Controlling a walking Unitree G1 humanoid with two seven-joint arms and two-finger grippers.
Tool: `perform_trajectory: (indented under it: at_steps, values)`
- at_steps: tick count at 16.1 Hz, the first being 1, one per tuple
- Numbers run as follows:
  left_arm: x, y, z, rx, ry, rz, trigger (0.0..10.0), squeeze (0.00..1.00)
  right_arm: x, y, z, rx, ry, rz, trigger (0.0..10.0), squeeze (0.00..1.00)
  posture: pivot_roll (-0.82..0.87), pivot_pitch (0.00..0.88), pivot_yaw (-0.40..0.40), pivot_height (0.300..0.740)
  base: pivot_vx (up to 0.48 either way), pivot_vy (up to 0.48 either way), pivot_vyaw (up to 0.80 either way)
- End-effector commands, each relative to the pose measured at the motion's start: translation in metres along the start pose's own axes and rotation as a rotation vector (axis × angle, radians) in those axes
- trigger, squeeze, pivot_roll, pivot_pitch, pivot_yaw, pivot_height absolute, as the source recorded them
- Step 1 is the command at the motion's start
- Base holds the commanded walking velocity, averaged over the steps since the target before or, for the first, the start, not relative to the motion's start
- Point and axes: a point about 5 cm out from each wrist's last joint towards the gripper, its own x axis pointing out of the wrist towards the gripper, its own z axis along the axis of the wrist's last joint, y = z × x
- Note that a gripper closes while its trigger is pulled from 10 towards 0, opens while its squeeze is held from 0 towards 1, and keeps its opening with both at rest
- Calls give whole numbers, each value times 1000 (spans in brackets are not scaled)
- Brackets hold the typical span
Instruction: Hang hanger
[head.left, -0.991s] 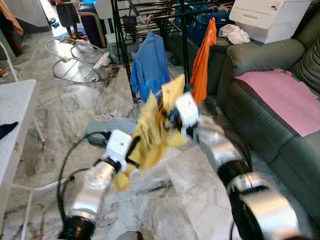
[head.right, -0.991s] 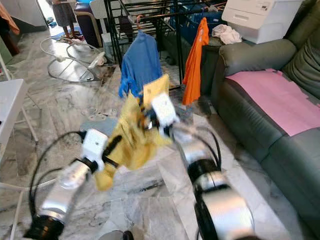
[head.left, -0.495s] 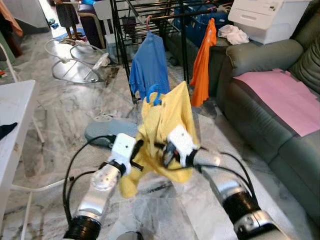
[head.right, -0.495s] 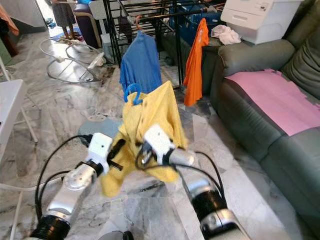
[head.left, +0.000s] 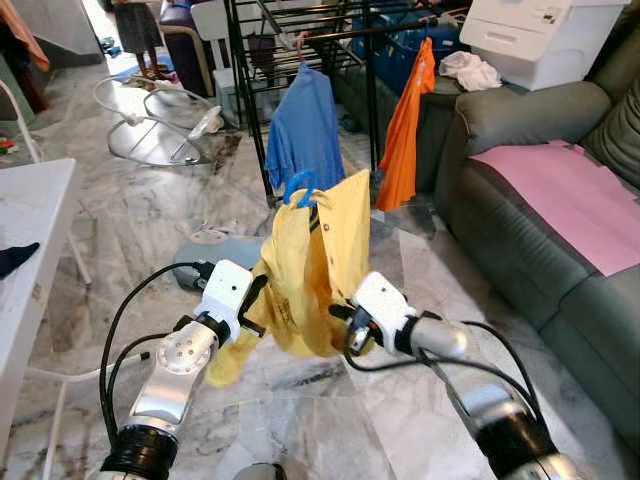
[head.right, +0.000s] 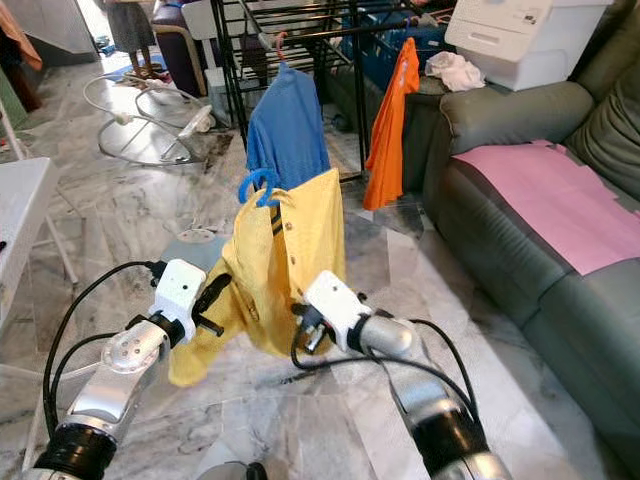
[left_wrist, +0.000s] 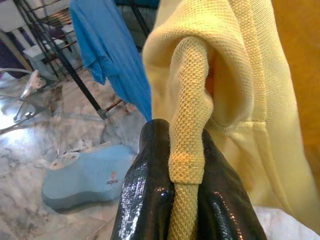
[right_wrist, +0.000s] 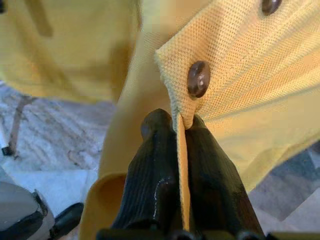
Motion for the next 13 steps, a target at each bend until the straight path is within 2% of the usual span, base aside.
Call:
perform_trajectory:
  at_steps: [1, 2, 5, 6, 8, 9, 11, 13]
  values:
    - [-1, 11, 16, -11, -98, 75, 1451, 0, -5, 6, -4, 5, 19, 50, 10000, 1000, -46, 0, 47, 740, 0, 0, 0]
    - [-3, 10, 14, -46, -96, 101, 667, 0, -11, 6, -6, -30, 29, 61, 10000, 1000, -49, 0, 55, 740, 0, 0, 0]
    - [-10, 4, 7, -82, -91, 107, 275, 0, -28, 0, -15, -171, 45, 30, 10000, 1000, -60, 0, 85, 740, 0, 0, 0]
    - [-13, 3, 6, -70, -98, 106, 196, 0, -29, 0, -15, -208, 34, 16, 10000, 1000, -60, 0, 85, 740, 0, 0, 0]
    - [-18, 0, 1, -80, -92, 116, 0, 0, -26, 0, -11, -189, 6, -26, 10000, 1000, -62, 0, 77, 740, 0, 0, 0]
    - [-23, -6, -7, -81, -77, 114, 0, 0, -21, 4, -6, -151, -20, -48, 10000, 1000, -62, 0, 71, 740, 0, 0, 0]
    - [-27, -11, -12, -89, -63, 111, 0, 0, -16, 6, -2, -114, -43, -67, 10000, 1000, -61, 0, 65, 740, 0, 0, 0]
    - [-31, -17, -18, -105, -49, 105, 0, 0, -11, 11, 2, -33, -86, -81, 10000, 1000, -60, 0, 64, 740, 0, 0, 0]
